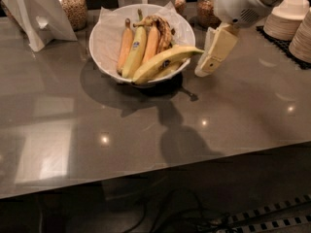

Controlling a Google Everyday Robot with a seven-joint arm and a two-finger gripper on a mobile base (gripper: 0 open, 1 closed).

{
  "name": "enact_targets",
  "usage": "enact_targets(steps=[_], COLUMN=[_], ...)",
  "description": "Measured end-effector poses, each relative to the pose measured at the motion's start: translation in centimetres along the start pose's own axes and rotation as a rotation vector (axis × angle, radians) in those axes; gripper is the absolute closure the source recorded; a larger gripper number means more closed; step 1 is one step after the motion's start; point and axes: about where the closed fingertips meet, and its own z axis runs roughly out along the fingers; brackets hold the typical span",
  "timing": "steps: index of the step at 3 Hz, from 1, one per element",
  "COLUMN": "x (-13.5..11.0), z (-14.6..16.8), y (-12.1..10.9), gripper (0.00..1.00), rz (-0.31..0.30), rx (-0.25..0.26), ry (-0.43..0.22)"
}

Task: Pick banana from white bowl

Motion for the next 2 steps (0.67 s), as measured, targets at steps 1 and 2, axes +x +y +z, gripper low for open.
enact_targets(steps=[1,2], x=[0.0,-0.1], z=[0.0,1.3], y=[0.0,-0.8], gripper=[0.0,0.0], rz=[0.0,-0.045], rx=[0.0,0.015], ry=[0.0,-0.002])
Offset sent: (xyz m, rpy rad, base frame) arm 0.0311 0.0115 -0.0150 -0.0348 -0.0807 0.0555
